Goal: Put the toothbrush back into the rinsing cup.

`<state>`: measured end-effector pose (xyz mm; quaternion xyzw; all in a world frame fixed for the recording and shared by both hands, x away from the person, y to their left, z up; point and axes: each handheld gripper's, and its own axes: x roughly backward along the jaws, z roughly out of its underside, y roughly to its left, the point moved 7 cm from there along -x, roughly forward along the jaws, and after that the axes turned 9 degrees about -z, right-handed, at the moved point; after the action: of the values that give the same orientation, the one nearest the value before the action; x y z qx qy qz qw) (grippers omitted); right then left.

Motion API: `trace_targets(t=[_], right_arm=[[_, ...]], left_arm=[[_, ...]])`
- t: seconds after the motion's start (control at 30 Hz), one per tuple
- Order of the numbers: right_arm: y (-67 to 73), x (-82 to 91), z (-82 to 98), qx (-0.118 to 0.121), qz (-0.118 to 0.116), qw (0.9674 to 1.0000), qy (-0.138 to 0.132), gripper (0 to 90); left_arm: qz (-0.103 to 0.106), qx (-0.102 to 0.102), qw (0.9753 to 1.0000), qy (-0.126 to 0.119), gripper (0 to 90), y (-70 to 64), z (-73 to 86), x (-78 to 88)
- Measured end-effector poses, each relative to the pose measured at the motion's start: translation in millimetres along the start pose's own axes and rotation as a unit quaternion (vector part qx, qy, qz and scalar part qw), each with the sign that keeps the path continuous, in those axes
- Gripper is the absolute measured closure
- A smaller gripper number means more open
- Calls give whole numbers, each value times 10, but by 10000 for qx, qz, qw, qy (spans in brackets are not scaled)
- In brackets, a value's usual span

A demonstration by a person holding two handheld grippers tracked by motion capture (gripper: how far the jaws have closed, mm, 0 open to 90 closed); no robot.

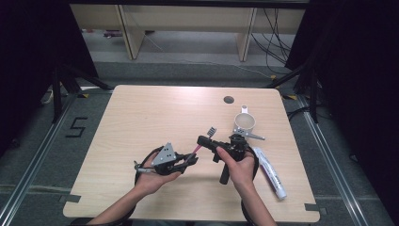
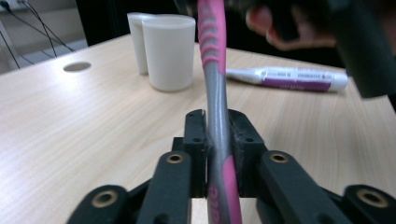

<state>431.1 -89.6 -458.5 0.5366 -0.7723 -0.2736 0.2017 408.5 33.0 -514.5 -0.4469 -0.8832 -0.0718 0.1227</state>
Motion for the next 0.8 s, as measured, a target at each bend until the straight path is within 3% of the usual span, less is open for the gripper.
trace_targets(t=[0.03, 0.07, 0.1, 0.23, 0.3, 0.37, 0.4, 0.47, 0.53, 0.8], right_arm=[[38, -14, -22, 99, 120, 9999, 28, 833], [23, -8, -49, 312, 183, 9993, 37, 834], [23, -8, -49, 312, 183, 9993, 37, 834], [29, 55, -151, 422, 295, 9987, -57, 833], [21, 99, -218, 668, 425, 9968, -85, 833], [23, 115, -233, 708, 487, 9963, -95, 833], [15, 143, -272, 885, 593, 9943, -98, 832], [14, 153, -289, 907, 645, 9937, -130, 832], [-3, 191, -328, 1098, 788, 9907, -144, 833], [9, 247, -391, 1343, 984, 9859, -143, 833]], left_arm=[[-27, -21, 9999, 104, 648, -2, 18, 1], [-42, -10, 9999, 145, 612, -3, 24, 7], [-42, -10, 9999, 145, 579, -3, 24, 7], [-104, -127, 9995, 267, 504, 16, 21, 65], [-177, -227, 9990, 333, 466, 62, 19, 131], [-189, -240, 9989, 346, 455, 82, 22, 153], [-220, -260, 9987, 372, 451, 105, 28, 180], [-284, -284, 9983, 424, 450, 151, 43, 240], [-369, -238, 9982, 420, 450, 216, 64, 329], [-611, -57, 9974, 371, 449, 351, 106, 514]])
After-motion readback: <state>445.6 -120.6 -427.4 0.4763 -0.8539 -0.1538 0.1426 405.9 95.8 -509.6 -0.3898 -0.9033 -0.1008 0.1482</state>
